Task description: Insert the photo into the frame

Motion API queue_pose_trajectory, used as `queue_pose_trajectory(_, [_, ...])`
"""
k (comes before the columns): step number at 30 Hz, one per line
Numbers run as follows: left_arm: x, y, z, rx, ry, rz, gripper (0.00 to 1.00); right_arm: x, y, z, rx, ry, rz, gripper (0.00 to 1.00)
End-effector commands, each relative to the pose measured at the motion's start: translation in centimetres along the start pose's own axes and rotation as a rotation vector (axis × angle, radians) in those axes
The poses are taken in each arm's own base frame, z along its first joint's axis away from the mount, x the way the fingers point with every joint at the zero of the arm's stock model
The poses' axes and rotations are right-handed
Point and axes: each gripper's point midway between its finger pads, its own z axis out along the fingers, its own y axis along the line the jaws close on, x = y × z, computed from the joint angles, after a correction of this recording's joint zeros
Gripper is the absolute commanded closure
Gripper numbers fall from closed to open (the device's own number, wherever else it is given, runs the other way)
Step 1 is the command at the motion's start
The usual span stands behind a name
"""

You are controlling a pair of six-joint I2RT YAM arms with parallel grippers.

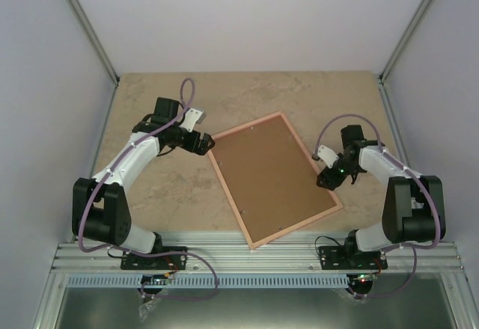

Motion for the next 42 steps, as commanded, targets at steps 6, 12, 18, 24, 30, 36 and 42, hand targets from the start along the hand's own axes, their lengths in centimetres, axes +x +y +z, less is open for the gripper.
queue_pose_trajectory(6, [-1.1,-0.1,-0.4,0.012,-0.026,0.008,0.01,1.4,0.6,1.2,-0.001,0.018,-0.009,0.3])
queue_pose_trajectory(12, [-1.1,0.0,-0.3,0.011,-0.026,0.006,0.01,2.0,0.1,2.0,0.023,0.037,0.012,0.41])
queue_pose_trajectory(18, [-1.1,0.0,-0.3,0.01,-0.023,0.006,0.01,2.4,-0.1,2.5,0.044,0.044,0.029,0.53])
queue_pose_trajectory(24, [-1.1,0.1,-0.2,0.011,-0.02,0.005,0.01,2.6,0.2,2.6,0.038,0.041,0.049,0.68])
queue_pose_trajectory(30, [-1.2,0.1,-0.2,0.012,-0.021,0.004,0.01,2.5,0.4,2.7,0.033,0.029,0.065,0.77])
queue_pose_trajectory(36, [-1.2,0.0,-0.2,0.009,-0.023,0.006,0.01,2.4,0.7,2.7,0.011,0.02,0.083,0.76])
queue_pose_trajectory(42, [-1.1,0.1,-0.1,0.01,-0.021,0.006,0.01,2.0,0.8,2.2,0.018,0.002,0.062,0.56])
